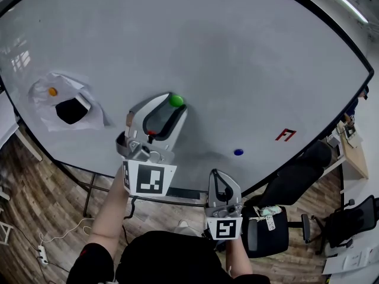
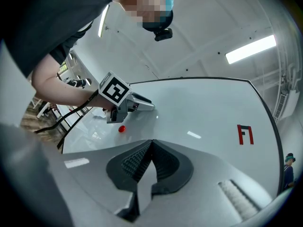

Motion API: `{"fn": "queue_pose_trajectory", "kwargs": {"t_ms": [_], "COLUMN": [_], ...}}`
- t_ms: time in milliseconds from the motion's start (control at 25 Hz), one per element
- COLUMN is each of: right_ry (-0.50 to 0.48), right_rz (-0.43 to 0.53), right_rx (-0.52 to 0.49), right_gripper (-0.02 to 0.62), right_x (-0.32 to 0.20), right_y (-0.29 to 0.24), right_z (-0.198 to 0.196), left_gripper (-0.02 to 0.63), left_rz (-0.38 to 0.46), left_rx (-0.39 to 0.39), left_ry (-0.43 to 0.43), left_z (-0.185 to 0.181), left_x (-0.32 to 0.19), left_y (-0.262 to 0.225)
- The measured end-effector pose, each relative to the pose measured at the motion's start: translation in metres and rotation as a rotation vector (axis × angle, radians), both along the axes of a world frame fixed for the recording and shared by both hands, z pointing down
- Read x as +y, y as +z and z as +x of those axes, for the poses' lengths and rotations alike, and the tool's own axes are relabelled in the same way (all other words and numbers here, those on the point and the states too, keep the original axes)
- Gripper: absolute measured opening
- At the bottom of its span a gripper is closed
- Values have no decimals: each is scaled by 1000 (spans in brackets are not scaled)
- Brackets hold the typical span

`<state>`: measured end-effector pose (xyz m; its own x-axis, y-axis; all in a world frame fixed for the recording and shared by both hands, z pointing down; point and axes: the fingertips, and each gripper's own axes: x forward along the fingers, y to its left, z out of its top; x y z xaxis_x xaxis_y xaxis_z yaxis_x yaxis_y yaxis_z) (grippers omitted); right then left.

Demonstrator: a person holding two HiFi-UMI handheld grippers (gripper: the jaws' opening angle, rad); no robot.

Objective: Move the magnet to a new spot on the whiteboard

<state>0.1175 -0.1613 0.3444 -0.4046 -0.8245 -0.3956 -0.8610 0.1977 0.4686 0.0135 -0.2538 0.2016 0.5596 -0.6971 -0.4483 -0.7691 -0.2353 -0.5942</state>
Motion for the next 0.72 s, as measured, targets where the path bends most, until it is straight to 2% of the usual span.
{"fn": "queue_pose_trajectory", "kwargs": {"t_ms": [200, 720], "right_ry": [4, 12], "right_rz": [-1, 6], "right_rx": [4, -1], "right_gripper": [0, 0], "right_x": [0, 2], "right_y": [0, 0], "right_z": [-1, 0], "left_gripper": [137, 132], "left_rz": [-7, -32], "left_rx": [5, 14], "left_ry": [-11, -1], "left_z": [-2, -3], "left_x": [-1, -1], "left_y": [5, 5]}}
